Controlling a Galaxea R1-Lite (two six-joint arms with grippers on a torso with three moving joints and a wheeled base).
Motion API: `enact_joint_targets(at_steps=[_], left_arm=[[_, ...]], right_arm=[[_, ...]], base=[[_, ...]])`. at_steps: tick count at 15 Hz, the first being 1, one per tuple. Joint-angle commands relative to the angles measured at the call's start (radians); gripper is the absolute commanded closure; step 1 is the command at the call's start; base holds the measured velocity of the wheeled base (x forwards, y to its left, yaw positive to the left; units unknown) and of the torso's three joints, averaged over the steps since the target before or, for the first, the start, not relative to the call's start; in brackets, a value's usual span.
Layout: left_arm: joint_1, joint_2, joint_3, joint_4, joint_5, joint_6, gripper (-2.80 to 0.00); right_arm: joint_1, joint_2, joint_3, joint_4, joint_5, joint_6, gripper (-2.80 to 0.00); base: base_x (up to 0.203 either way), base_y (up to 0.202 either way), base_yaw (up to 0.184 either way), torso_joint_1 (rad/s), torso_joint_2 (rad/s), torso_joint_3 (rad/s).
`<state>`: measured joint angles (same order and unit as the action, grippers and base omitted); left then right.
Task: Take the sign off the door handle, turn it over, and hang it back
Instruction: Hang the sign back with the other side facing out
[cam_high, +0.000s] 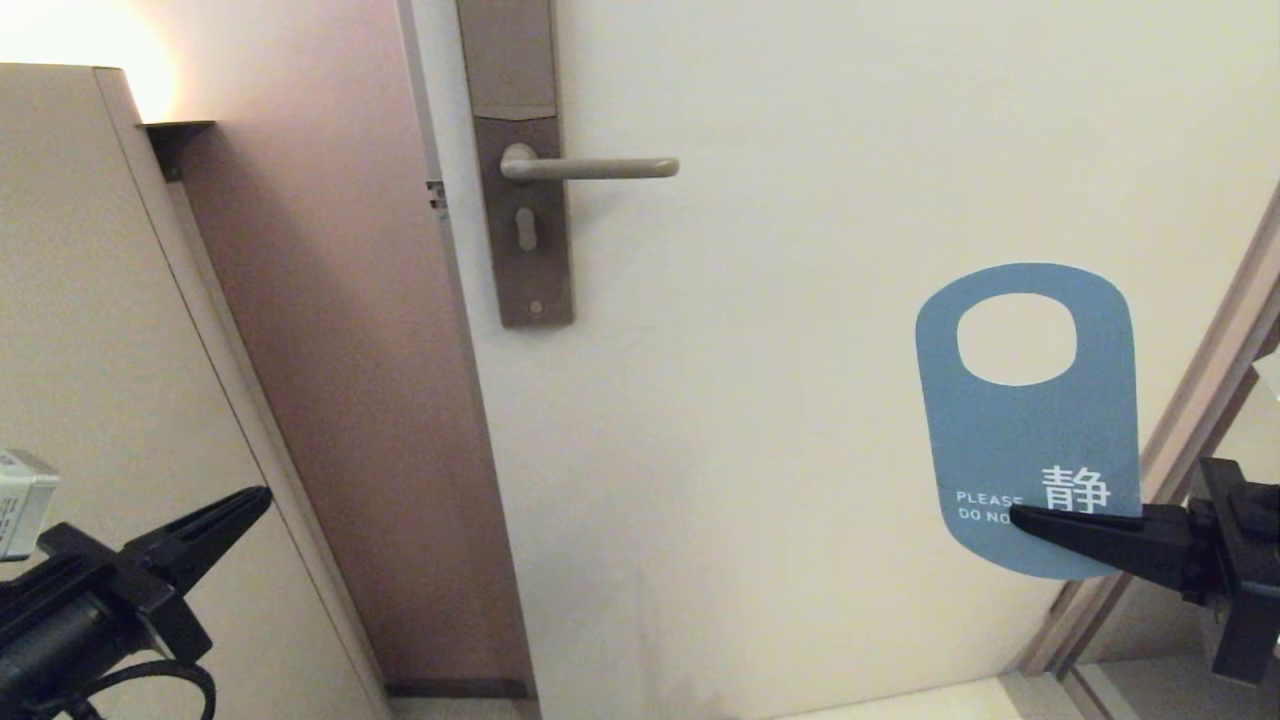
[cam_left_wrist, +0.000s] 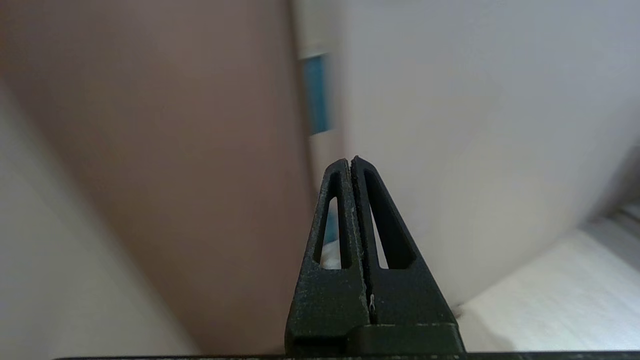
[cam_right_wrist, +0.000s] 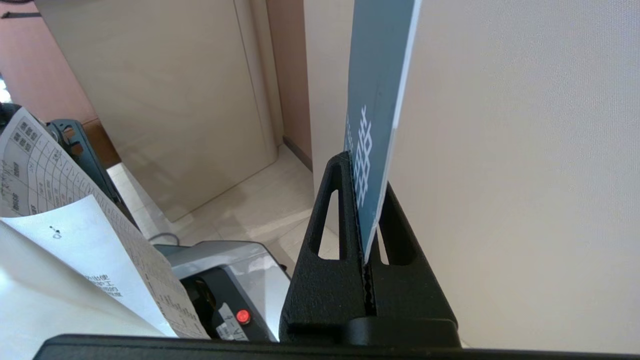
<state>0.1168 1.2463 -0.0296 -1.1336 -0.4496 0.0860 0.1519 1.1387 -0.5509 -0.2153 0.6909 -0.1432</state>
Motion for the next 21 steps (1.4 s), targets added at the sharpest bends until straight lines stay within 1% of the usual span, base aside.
enact_joint_targets(at_steps=[1,2,3,4,6,11,13,14,16,18,19,21], left_arm=[[0.044,-0.074,0.027,0.021,0.062,0.001,0.00],[0.054,-0.102,0.028,0.046,0.110,0.001,0.00],[0.056,-0.147,0.028,0.074,0.140,-0.001,0.00],[0.057,-0.205,0.028,0.115,0.154,-0.004,0.00],[0.058,-0.347,0.028,0.248,0.164,-0.007,0.00],[0.056,-0.737,0.003,0.693,0.168,-0.009,0.00],[0.055,-0.833,-0.011,0.859,0.169,-0.006,0.00],[0.053,-0.854,-0.014,0.910,0.168,-0.005,0.00],[0.036,-0.857,-0.013,0.922,0.167,-0.003,0.00],[-0.021,-0.854,-0.008,0.922,0.176,-0.002,0.00],[-0.061,-0.846,-0.007,0.919,0.200,0.000,0.00],[-0.132,-0.827,-0.005,0.920,0.358,0.000,0.00]], right_arm=[[-0.005,0.001,0.000,-0.001,0.004,-0.003,0.00],[-0.008,0.002,0.000,-0.001,0.004,-0.010,0.00],[-0.011,0.003,0.000,-0.001,0.004,-0.017,0.00],[-0.012,0.003,0.000,-0.001,0.004,-0.021,0.00],[-0.012,0.004,0.000,-0.001,0.004,-0.022,0.00],[-0.033,0.001,-0.001,-0.003,0.003,-0.022,0.00],[-0.049,-0.001,-0.003,-0.003,0.003,-0.024,0.00],[-0.057,-0.001,-0.001,-0.003,0.003,-0.026,0.00],[-0.095,-0.006,0.012,-0.003,0.003,-0.047,0.00],[-0.136,-0.027,0.040,-0.003,0.003,-0.057,0.00],[-0.153,-0.036,0.055,-0.003,0.003,-0.057,0.00],[-0.166,-0.050,0.071,-0.003,0.003,-0.058,0.00]], base=[[0.000,0.000,0.000,0.000,0.00,0.000],[0.000,0.000,0.000,0.000,0.00,0.000],[0.000,0.000,0.000,0.000,0.00,0.000],[0.000,0.000,0.000,0.000,0.00,0.000],[0.000,0.000,0.000,0.000,0.00,0.000],[0.000,0.000,0.000,0.000,0.00,0.000],[0.000,0.000,0.000,0.000,0.00,0.000],[0.000,0.000,0.000,0.000,0.00,0.000],[0.000,0.000,0.000,0.000,0.00,0.000],[0.000,0.000,0.000,0.000,0.00,0.000],[0.000,0.000,0.000,0.000,0.00,0.000],[0.000,0.000,0.000,0.000,0.00,0.000]])
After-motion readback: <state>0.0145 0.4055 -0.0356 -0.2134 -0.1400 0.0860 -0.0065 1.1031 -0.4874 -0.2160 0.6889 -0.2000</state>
